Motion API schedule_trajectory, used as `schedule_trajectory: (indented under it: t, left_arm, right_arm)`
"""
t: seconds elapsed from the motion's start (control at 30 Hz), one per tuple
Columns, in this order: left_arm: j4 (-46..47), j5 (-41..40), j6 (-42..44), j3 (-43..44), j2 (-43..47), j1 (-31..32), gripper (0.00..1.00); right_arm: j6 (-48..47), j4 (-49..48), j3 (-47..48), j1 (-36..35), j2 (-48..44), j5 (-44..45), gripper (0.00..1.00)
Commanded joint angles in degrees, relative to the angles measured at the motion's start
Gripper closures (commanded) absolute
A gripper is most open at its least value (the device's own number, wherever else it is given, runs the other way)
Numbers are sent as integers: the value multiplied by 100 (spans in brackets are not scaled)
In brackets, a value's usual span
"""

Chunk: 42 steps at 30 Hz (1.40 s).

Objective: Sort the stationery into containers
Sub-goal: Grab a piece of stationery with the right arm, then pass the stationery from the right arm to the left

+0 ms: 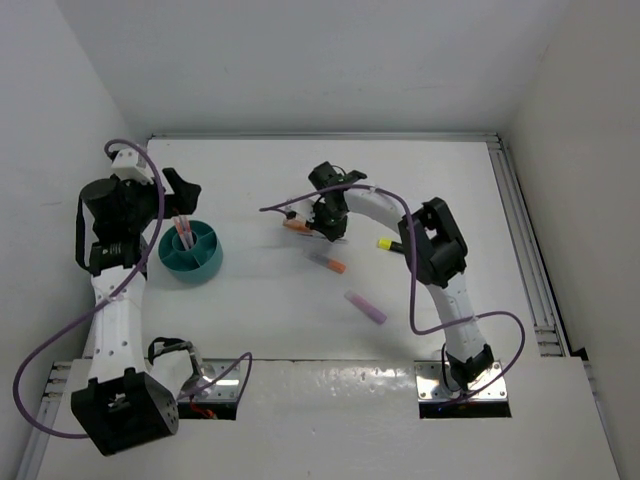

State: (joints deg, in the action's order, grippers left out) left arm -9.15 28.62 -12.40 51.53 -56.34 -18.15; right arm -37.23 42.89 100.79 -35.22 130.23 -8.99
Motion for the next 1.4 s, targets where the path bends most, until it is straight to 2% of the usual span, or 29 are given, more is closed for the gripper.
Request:
schedule_trajectory:
  t: [0.0,0.17,0.33,0.47,0.7,0.83,0.97,1.07,1.13,1.17,1.23,1.27,1.3,1.33,1.37]
  left_arm:
    - [466,389,-209,6,289,-171,0]
    - [659,1004,-692,33,640,-303,0]
    - [1362,1838,-1859,-292,896,-277,0]
    - [1670,1937,-2520,-389,932,-198,1]
    - [1995,1901,-3066,-433,967,329,3]
    - [2338,2016,-3233,-503,1002,663,8]
    - [2242,1990,-3190,-547,984,909,16]
    - [2101,1937,-3137,-556,932,1050,27]
    - [2197,1998,-3198,-626,896,1112,39]
    - [2259,2042,-3294,-644,879,1156,57]
    - [2373,2042,-3382,-653,870,1200,75]
    - [2408,2042,-3383,-644,870,1226,91]
    - [2391,2033,-3383,-592,870,1226,99]
    - [2139,1920,-3261,-539,896,1192,100]
    - [1919,1841,-3120,-452,905,1174,100]
  right_arm:
    - [102,87,273,-125,-691,-216,100]
    - [716,71,327,-397,-1543,-550,100]
    - [2200,-631,195,-695,-2448,-955,100]
    - [3307,-993,213,-951,-2801,-999,100]
    - [3952,-1214,449,-1487,-2969,-1017,100]
    - [4013,-1231,520,-1619,-2907,-990,100]
    - [4188,-1353,590,-1646,-2872,-981,100]
    - [4259,-1371,678,-1681,-2855,-999,100]
    - [4251,-1345,705,-1707,-2837,-999,100]
    - [4251,-1345,705,-1716,-2837,-990,100]
    - [4242,-1328,696,-1725,-2828,-990,100]
    - [4251,-1310,705,-1725,-2811,-973,99]
    - [4268,-1293,705,-1725,-2811,-955,91]
    - [4277,-1275,687,-1699,-2837,-912,69]
    - [4312,-1266,644,-1664,-2872,-868,56]
